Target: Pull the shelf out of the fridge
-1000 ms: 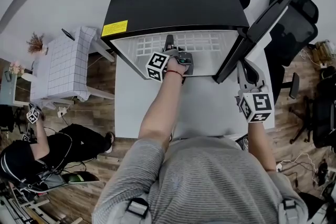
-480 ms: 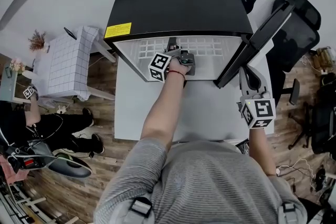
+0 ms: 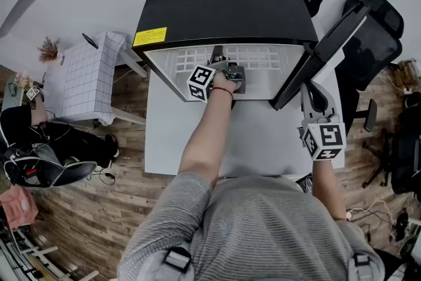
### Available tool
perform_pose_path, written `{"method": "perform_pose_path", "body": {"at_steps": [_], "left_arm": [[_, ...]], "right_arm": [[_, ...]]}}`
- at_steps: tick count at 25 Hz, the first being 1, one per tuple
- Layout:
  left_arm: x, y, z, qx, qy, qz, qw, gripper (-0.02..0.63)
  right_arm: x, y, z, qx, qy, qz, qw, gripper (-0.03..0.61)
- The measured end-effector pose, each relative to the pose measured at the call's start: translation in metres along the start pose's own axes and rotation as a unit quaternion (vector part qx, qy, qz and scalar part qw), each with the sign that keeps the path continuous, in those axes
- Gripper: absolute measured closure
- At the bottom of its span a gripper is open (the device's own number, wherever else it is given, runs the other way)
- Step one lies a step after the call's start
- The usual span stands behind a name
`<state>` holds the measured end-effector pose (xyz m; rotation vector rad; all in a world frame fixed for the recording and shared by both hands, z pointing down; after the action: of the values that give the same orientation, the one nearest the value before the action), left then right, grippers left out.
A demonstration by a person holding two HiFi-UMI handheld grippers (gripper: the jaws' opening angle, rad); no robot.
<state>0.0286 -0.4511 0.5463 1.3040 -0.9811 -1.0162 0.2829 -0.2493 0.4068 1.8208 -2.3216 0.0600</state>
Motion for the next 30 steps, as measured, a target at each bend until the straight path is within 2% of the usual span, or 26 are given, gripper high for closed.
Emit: {"method": "perform_pose_path", "body": {"at_steps": [30], "left_arm": [[-0.040,-0.002,-0.008,-0.003,0.011,-0.005,0.9999,0.568]], "right_arm": [[0.002,-0.001,-0.002,0.006,-0.001,-0.005,1.000,0.563]]}}
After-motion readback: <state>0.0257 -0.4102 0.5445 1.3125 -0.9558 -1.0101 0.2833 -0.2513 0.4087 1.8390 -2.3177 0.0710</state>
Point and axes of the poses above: the fingertips, and each gripper's own axes: x forward along the fingers, y to its left, z out of its top, the point moved 5 cm from there along -x, backward along the fingers, and after that the axes turned 2 degrees about y, right-handed, at the moved point
